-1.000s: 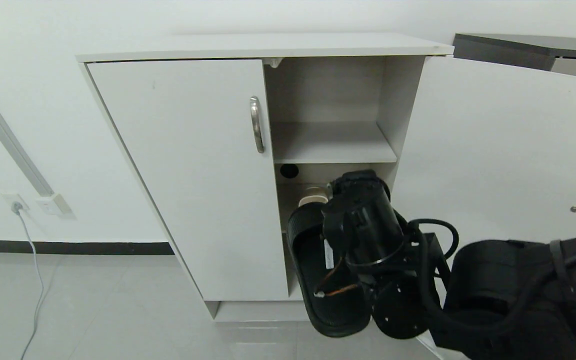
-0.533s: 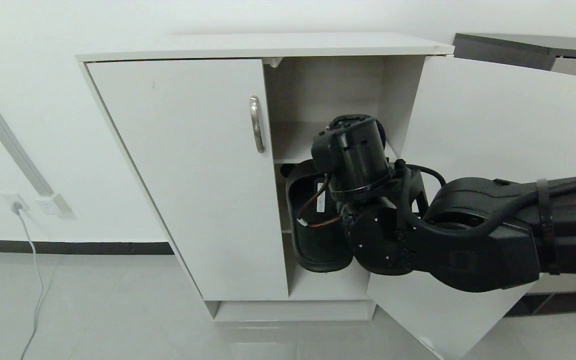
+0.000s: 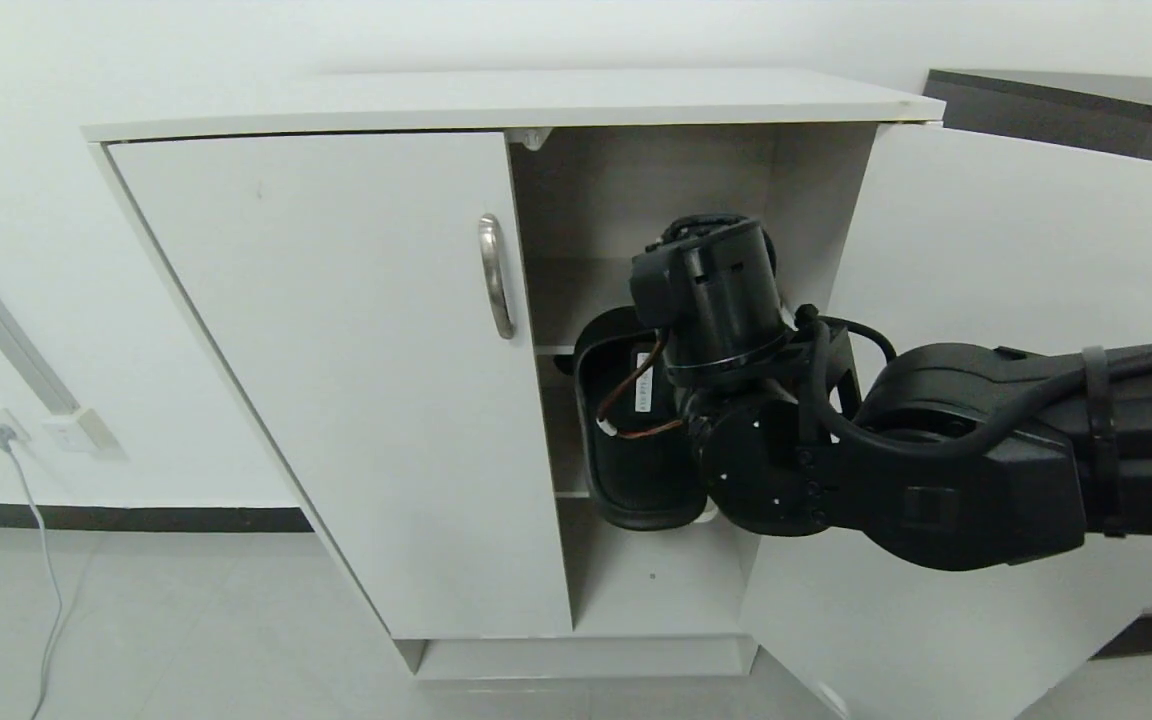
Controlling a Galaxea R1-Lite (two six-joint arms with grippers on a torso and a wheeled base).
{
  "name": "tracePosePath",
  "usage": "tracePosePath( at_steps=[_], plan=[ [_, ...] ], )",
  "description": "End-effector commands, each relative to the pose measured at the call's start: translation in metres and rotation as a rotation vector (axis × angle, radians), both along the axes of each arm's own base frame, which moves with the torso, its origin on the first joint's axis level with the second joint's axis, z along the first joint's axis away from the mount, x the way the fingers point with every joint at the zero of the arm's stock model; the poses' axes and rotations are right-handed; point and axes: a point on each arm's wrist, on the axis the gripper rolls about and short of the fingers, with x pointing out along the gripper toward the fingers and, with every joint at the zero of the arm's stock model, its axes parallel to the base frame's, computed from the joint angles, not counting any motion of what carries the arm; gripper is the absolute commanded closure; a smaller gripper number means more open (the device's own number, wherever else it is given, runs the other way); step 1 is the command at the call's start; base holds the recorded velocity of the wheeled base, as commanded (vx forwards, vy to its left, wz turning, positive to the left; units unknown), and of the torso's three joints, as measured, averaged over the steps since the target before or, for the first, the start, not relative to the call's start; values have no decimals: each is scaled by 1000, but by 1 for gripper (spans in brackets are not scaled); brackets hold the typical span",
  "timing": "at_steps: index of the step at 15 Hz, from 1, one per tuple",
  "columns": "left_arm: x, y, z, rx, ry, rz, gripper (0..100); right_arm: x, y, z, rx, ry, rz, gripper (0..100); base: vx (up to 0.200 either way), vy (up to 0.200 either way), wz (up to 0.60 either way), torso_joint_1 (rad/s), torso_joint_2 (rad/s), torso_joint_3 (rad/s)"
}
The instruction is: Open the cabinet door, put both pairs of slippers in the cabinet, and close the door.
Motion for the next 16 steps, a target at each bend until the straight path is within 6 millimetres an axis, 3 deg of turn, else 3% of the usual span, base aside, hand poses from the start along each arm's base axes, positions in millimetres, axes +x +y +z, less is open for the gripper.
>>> tracePosePath(
  at_steps=[1,4,10,16],
  plan=[
    [0,0,0,0,2,0,100,-1,-1,1,0,-1,0,100,200,0,0,2,2,7],
    [0,0,0,0,0,0,100,0,-1,-1,-3,3,-2,100,200,0,0,2,4,4],
    [0,0,0,0,0,0,100,15,-8,-14,-31,30,-22,100,0,0,0,0,0,0],
    [0,0,0,0,2,0,100,56,-8,-17,-25,26,0,100,0,0,0,0,0,0]
  ],
)
